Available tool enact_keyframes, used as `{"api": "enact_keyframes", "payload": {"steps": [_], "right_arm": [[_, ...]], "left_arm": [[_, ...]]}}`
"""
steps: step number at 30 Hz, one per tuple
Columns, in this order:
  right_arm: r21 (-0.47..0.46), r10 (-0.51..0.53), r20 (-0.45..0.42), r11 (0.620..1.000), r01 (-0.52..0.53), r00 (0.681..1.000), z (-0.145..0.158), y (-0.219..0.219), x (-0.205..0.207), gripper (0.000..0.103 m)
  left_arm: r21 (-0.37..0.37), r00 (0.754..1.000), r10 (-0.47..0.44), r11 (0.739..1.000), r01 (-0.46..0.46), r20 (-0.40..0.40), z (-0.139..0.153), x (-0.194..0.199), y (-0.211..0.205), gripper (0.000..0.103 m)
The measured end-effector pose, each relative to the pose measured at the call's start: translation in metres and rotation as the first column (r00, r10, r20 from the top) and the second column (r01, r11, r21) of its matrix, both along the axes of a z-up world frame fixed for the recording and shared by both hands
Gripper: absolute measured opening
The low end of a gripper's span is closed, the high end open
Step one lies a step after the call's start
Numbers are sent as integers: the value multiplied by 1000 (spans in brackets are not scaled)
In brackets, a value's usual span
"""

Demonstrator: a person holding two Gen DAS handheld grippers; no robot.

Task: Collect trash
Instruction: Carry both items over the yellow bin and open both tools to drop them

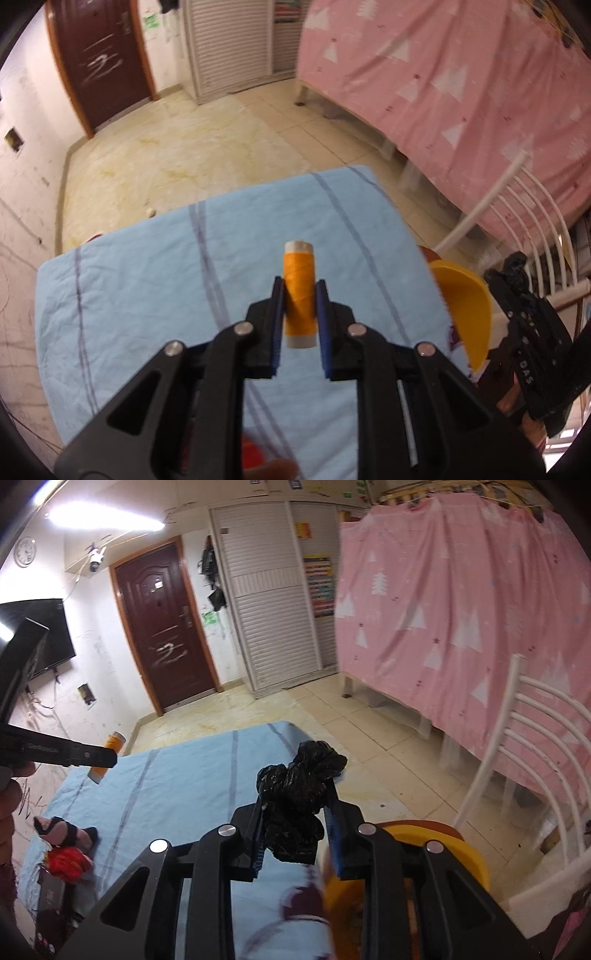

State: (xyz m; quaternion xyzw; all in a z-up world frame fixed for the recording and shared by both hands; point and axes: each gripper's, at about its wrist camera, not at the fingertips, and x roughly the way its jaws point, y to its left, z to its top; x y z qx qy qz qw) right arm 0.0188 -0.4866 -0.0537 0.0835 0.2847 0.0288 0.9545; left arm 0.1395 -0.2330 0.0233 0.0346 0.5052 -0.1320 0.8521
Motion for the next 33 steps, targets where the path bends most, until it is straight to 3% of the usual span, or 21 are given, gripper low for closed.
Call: {"api": "enact_keyframes", "payload": {"steps": [8,17,20,24,27,28,29,31,33], "right_arm": [[35,-94,-15,995,95,995,-25,-62,-24,21],[69,-155,-49,985,158,987,-53,-95,-31,24],[82,-181,-68,979,186,981,-63,-105,-31,30],[98,-192,-70,975,199,979,-70,-113,-32,59],[107,-197,-72,973,204,978,-72,-117,-33,60],[112,-198,-72,972,205,978,-72,-117,-33,60],[117,-198,-73,972,205,978,-71,-118,-32,60],[119,-205,-71,970,213,976,-70,-119,-34,60],[124,-211,-69,968,218,975,-69,-119,-36,60]], "left_arm": [[14,987,-159,987,159,-7,-7,-26,-87,15],[15,957,-288,957,289,-38,-25,-41,-162,15],[22,946,-321,946,322,-42,-32,-48,-180,15],[23,933,-356,934,357,-48,-36,-56,-198,15],[20,931,-360,932,362,-55,-38,-59,-205,16],[17,931,-361,932,362,-56,-38,-59,-205,18],[10,931,-360,932,361,-60,-38,-59,-206,28],[7,934,-353,935,354,-57,-37,-60,-206,37],[-1,934,-354,935,354,-57,-36,-60,-204,38]]}}
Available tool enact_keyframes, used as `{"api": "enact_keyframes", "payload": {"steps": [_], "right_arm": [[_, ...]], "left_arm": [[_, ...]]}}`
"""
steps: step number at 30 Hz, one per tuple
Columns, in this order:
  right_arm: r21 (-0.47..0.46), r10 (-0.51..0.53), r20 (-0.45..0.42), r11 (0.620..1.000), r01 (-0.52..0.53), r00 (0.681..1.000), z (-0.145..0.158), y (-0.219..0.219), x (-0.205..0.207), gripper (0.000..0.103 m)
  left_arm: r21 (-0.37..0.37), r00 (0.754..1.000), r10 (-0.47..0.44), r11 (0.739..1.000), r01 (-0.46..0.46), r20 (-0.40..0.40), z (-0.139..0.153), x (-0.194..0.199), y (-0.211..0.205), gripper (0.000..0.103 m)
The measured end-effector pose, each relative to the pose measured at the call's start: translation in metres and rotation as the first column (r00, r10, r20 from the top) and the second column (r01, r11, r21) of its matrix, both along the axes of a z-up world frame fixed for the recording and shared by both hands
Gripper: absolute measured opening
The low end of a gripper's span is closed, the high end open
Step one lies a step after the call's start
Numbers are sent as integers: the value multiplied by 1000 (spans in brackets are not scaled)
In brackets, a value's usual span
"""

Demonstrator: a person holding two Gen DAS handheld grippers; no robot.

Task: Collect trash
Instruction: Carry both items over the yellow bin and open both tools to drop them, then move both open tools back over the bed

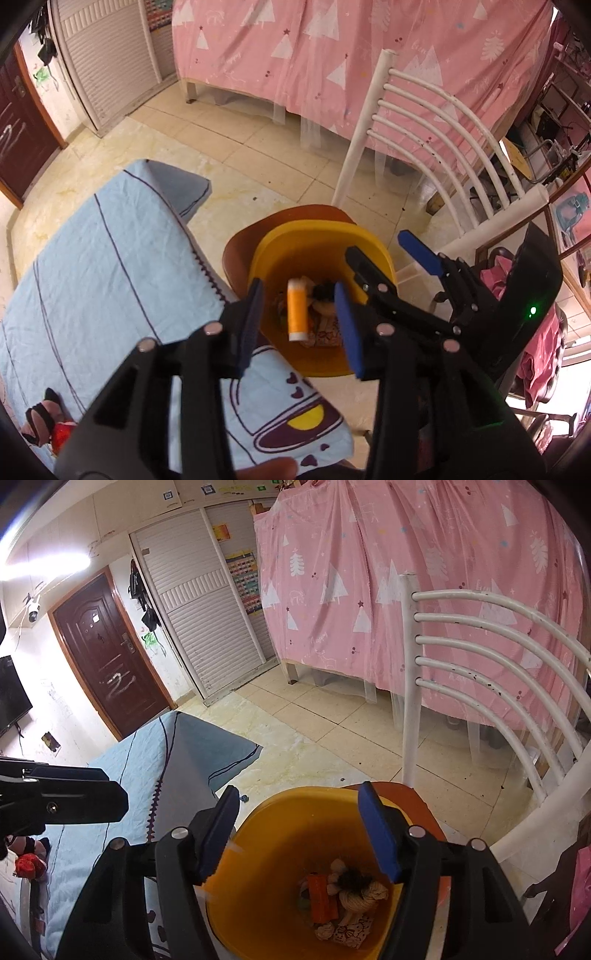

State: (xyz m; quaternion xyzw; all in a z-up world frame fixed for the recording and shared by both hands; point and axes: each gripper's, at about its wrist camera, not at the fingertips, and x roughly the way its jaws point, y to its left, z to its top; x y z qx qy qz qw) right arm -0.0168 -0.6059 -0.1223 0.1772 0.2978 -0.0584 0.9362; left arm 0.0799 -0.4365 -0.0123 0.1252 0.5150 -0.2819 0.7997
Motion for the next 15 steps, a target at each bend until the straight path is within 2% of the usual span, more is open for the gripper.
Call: {"api": "enact_keyframes", "payload": {"steps": [2,8,15], "right_arm": [[5,-8,4,1000,8,1000,2,-2,0,61],[30,9,13,1000,-9,1000,6,-1,2,61],[7,63,31,998,-63,998,20,22,6,61]], "left_arm": [[-1,1000,10,1000,-10,5,1,0,1,43],[-12,999,28,1000,-28,18,11,-2,20,44],[-47,996,73,996,-71,46,30,-2,60,44]]}}
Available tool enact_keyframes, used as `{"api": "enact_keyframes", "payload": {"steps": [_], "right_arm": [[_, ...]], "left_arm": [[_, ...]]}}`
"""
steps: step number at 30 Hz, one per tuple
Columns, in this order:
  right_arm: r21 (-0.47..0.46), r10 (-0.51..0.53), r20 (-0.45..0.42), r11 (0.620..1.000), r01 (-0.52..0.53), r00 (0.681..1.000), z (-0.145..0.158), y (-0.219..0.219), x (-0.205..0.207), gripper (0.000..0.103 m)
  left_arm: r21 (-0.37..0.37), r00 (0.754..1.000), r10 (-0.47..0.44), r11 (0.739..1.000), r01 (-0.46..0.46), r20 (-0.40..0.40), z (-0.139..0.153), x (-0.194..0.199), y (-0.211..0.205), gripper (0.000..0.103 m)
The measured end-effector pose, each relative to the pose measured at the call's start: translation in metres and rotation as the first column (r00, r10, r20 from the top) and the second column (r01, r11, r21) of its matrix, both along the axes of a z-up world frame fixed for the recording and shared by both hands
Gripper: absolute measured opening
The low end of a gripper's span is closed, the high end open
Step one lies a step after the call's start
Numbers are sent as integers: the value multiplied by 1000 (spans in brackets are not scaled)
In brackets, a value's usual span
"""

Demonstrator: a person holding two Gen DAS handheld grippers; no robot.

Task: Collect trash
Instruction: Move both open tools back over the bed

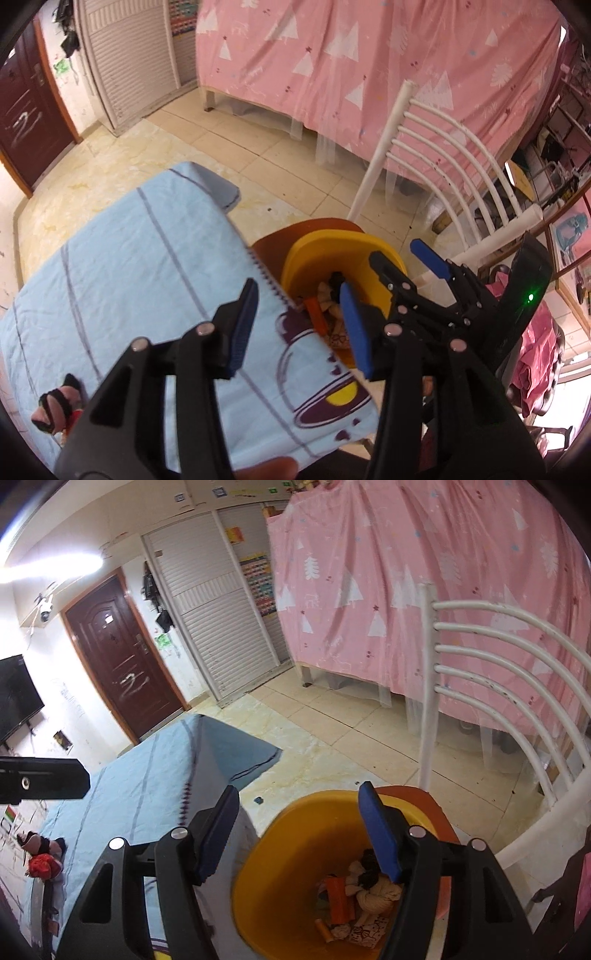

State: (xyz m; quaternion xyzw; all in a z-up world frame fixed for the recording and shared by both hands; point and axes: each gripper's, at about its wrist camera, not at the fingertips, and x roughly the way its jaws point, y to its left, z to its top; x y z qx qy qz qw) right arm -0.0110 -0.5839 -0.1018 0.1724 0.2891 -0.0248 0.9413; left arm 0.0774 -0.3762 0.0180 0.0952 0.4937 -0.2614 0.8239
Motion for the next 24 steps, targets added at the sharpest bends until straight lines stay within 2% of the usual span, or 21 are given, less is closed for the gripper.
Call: {"api": "enact_keyframes", "payload": {"steps": [6,7,8,13,24], "right_arm": [[-33,70,21,997,-69,997,15,32,3,61],[-37,82,24,996,-81,996,18,38,4,61],[-43,98,27,994,-97,995,21,46,5,61],[-67,172,40,983,-169,984,32,78,11,61],[-101,316,25,945,-312,948,43,154,30,63]], "left_arm": [[-31,998,59,998,-59,18,15,-3,52,45],[-29,997,71,997,-70,24,18,-4,60,49],[-26,996,85,996,-85,36,21,-5,71,52],[-41,983,163,986,-160,87,34,-11,129,52],[-77,947,315,947,-311,55,21,-10,232,52]]}}
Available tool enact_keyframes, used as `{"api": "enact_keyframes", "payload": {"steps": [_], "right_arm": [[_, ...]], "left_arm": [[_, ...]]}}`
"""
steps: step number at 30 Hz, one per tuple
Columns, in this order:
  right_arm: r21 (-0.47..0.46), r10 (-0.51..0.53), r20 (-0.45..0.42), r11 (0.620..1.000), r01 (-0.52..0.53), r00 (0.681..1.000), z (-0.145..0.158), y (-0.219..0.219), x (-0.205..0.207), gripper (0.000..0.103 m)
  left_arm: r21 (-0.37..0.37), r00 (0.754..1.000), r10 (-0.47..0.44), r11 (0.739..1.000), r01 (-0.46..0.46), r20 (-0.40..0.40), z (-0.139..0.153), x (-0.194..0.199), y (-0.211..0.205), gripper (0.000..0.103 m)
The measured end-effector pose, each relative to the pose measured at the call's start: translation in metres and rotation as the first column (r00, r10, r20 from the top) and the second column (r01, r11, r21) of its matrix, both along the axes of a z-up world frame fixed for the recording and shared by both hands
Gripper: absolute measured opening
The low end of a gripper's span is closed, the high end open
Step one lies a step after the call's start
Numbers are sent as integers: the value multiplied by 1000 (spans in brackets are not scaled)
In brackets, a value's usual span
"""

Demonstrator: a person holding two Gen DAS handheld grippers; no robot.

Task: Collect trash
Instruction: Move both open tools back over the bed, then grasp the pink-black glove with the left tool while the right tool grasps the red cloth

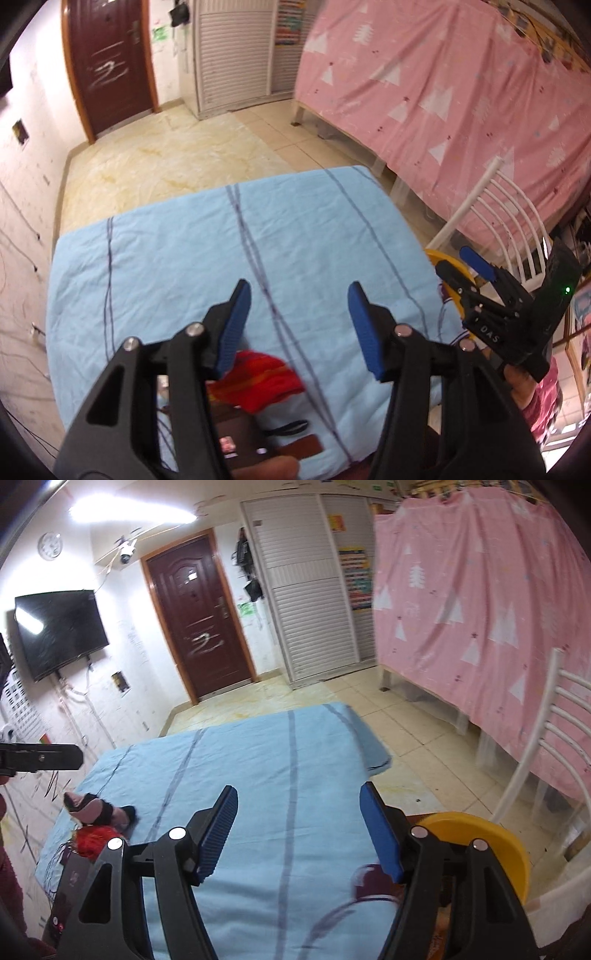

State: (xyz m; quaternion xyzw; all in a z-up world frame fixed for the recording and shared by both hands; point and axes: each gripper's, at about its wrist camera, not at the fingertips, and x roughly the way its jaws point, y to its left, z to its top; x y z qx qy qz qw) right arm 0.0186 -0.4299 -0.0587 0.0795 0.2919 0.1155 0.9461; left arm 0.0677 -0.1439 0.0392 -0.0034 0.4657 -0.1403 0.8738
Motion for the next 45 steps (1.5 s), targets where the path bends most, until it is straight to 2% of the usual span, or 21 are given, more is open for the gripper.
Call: {"api": "enact_keyframes", "payload": {"steps": [8,14,22,24,28,32,36,45], "right_arm": [[-39,126,0,991,-126,992,7,63,3,65],[-65,195,-12,979,-195,981,8,100,2,67],[-75,238,-31,968,-240,971,3,121,0,69],[-75,254,-38,964,-256,966,2,124,0,70],[-78,301,-50,949,-304,952,-5,138,-1,70],[-74,335,-58,938,-339,940,-8,148,-4,70],[-50,370,-69,926,-373,927,-9,155,-4,70],[-9,459,-97,887,-462,883,-10,181,-12,71]], "left_arm": [[-26,998,48,998,-48,-27,-14,-6,35,53],[-50,995,76,996,-79,-59,-29,-12,54,74],[-49,993,71,996,-76,-93,-50,-14,57,77],[-55,991,67,996,-74,-114,-58,-10,56,72],[-54,987,85,994,-93,-135,-69,-3,58,50],[-69,987,109,991,-117,-115,-67,0,67,41],[-116,988,112,985,-123,-102,-64,2,76,38],[-165,987,153,973,-160,-59,-52,0,97,36]]}}
